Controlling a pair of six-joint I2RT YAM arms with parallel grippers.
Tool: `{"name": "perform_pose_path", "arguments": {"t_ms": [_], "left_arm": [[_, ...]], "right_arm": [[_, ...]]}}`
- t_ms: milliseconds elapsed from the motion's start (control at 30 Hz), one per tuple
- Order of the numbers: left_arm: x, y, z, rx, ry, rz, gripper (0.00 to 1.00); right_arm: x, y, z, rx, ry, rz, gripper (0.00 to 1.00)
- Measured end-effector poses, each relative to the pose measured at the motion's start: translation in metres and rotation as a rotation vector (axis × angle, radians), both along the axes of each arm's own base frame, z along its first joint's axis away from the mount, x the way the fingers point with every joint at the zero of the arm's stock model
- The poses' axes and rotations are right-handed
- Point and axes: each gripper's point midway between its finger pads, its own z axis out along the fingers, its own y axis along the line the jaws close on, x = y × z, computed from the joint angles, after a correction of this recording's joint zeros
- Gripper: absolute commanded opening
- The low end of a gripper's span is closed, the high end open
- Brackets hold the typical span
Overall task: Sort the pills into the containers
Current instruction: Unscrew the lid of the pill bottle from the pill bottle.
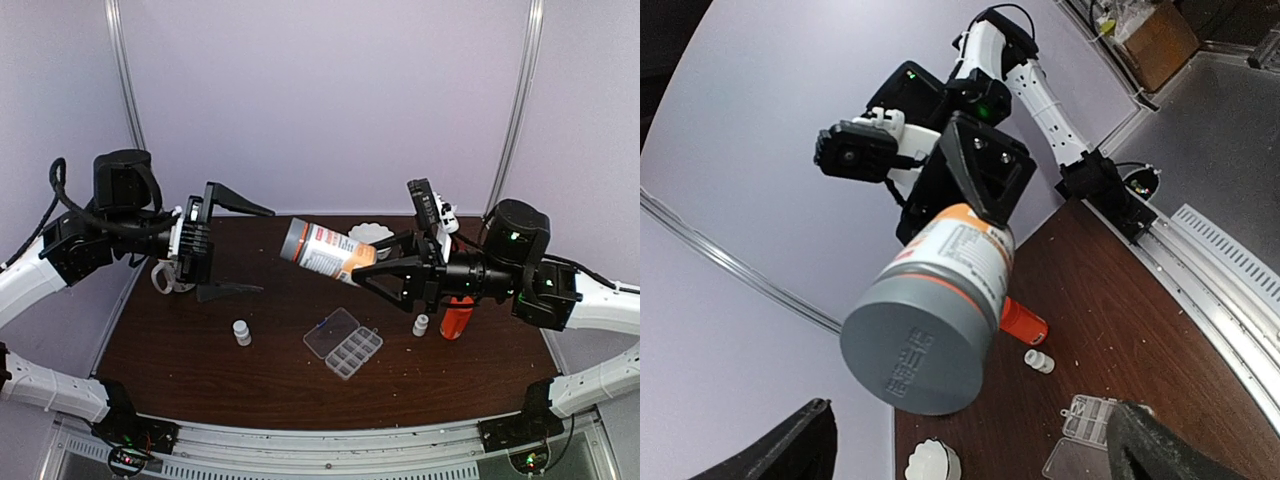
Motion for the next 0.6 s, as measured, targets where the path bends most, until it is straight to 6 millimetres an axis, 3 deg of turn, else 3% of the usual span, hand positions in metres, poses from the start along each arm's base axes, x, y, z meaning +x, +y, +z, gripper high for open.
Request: {"name": "perform_pose_path", "arguments": {"t_ms": [333,600], "left_arm": [[0.000,-0.007,-0.005,0.012,-0.106,-0.010,0.97],[0.002,-0.012,-0.007,0.014,-0.113,-0.014,0.91]], "right_arm": [[-0.004,0.011,-0.010,-0.030,0.038,0.056,0.00],[-0.005,0.017,-0.017,-0.045,0.066,0.080,0.00]]}}
